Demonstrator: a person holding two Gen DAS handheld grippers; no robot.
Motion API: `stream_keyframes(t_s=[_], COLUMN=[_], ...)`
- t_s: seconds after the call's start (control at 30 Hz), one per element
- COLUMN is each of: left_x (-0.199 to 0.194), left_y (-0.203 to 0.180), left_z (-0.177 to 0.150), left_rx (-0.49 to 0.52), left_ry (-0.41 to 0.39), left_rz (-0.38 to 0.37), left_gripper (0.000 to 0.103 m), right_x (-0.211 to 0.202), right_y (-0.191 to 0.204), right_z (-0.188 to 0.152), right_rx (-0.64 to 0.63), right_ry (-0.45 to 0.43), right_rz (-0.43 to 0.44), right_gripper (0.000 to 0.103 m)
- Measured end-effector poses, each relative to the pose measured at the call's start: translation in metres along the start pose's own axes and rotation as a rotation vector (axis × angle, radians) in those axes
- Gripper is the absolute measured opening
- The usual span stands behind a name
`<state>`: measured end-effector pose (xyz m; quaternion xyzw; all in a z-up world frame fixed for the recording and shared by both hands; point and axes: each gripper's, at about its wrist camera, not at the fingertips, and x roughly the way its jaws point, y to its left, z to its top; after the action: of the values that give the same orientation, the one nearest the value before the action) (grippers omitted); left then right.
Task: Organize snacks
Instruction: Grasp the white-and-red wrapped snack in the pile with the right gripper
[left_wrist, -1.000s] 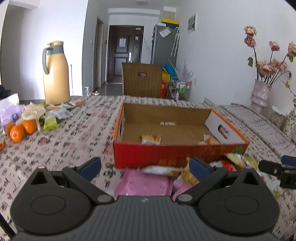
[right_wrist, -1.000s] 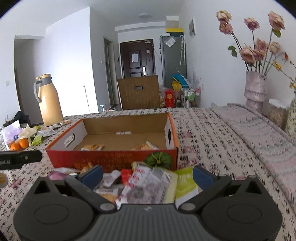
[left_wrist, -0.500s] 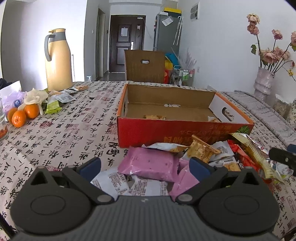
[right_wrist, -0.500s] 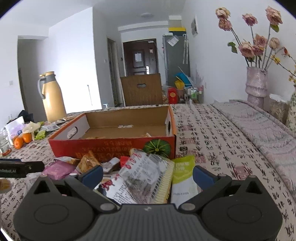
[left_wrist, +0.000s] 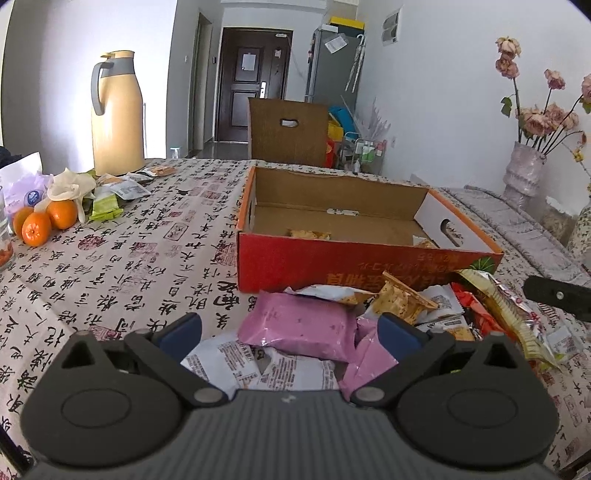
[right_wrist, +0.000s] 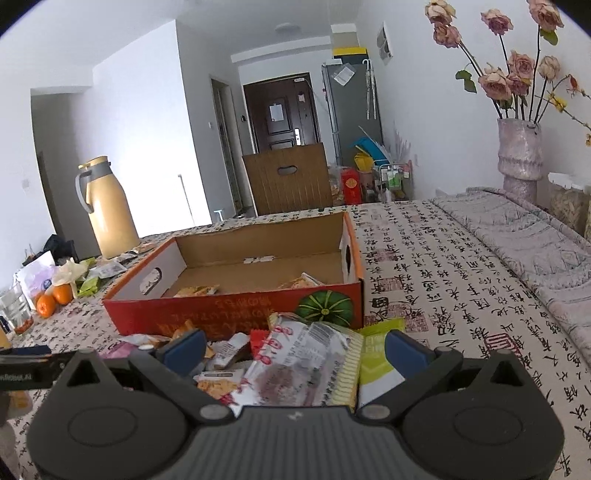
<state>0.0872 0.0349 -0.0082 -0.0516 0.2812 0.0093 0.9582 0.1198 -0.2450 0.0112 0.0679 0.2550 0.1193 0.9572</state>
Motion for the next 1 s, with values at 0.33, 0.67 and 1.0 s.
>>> stream_keyframes(t_s=[0.33,0.67,1.0], left_x=[-0.01,-0.01,-0.007], left_y=[0.006,0.005,0.005], left_z=[-0.004,-0.005,-0.005], left_rx=[-0.009,-0.007,-0.007], left_ry=[0.0,0.011,0.021], left_rz=[0.007,0.013,0.02], left_gripper=[0.103,0.103,0.103], right_x=[0.019,0.036,0.029], right_y=[-0.005,-0.009,-0.015], right_z=[-0.005,-0.013,-0.014], right_rx=[0.151,0.178,0.188], right_ry=[0.082,0.189,0.163], right_rz=[-0.055,-0.044,-0.004], right_gripper=[0.103,0.072,0.04])
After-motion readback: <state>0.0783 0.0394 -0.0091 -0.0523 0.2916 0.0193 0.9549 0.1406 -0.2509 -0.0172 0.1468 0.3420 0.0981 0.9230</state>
